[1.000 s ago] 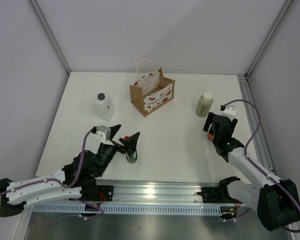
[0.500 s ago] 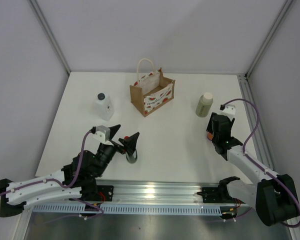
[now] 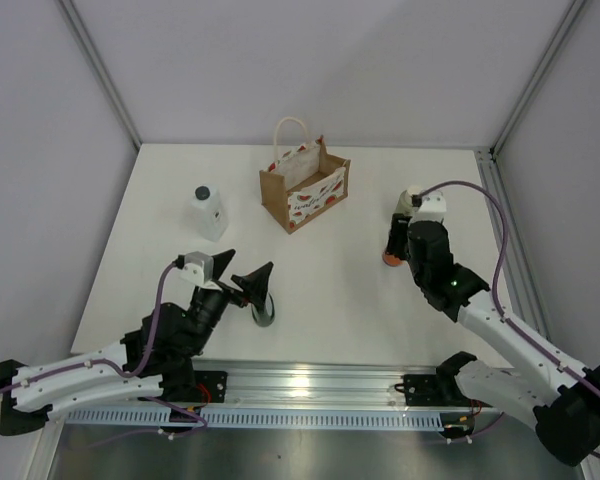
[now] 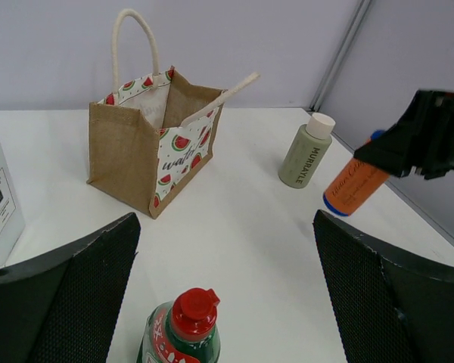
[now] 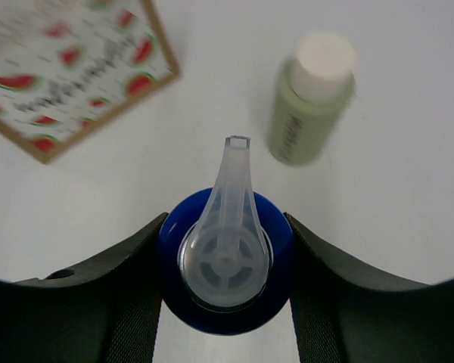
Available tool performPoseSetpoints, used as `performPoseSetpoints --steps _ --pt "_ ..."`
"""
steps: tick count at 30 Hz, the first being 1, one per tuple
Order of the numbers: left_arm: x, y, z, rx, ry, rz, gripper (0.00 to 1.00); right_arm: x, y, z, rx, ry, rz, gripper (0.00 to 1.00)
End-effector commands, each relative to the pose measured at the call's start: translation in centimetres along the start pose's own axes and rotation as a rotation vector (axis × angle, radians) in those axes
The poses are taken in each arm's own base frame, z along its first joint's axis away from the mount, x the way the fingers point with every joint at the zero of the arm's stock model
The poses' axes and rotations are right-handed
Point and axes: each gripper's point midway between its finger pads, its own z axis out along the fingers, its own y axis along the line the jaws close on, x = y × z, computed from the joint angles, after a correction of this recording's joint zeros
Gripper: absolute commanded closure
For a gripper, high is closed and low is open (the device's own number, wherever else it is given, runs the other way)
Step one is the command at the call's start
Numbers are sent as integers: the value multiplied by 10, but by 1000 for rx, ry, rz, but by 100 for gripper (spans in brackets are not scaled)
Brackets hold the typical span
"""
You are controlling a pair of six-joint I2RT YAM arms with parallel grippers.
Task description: Place the personal care products into the canvas bag
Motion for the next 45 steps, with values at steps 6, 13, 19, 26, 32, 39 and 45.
performPoseSetpoints --steps 6,13,19,26,32,39,45 --pt "-6 8 -5 -26 -49 -81 1 -179 129 -32 -302 -314 -18 100" --pt "-4 11 -4 -46 -48 -77 1 -251 201 -7 -416 -373 -39 100" --pt "-2 10 -3 -51 -43 -79 1 -276 239 40 -478 -396 -16 100" --pt "-3 11 -3 -56 -45 -72 1 -262 248 118 -399 -324 -18 100" --pt "0 3 -2 -15 -35 -86 1 -217 263 154 -412 -255 -53 100" --pt "1 3 -1 -28 -18 -80 1 -171 265 177 -389 -209 -64 100" --pt "-2 6 -4 -25 -39 -104 1 -137 266 191 -393 -174 -46 100"
